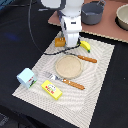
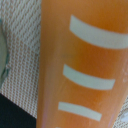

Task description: Interact with the objects in diverse but meaningful ways.

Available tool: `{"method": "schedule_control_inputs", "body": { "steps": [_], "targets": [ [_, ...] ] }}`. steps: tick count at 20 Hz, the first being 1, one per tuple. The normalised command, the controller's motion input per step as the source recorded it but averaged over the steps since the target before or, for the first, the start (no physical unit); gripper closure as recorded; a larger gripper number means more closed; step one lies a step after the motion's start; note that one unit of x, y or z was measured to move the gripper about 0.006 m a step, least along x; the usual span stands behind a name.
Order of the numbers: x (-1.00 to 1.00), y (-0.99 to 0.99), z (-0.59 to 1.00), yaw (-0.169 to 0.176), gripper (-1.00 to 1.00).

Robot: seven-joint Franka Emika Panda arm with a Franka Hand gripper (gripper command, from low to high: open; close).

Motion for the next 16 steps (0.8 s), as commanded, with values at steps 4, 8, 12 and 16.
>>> {"method": "schedule_control_inputs", "body": {
  "steps": [4, 8, 12, 16],
  "targets": [
    [-0.26, -0.01, -0.18, 0.085, 1.0],
    [-0.28, -0.04, -0.18, 0.076, 1.0],
    [-0.27, 0.0, 0.42, 0.078, 1.0],
    [-0.26, 0.03, 0.97, 0.043, 1.0]
  ]
}}
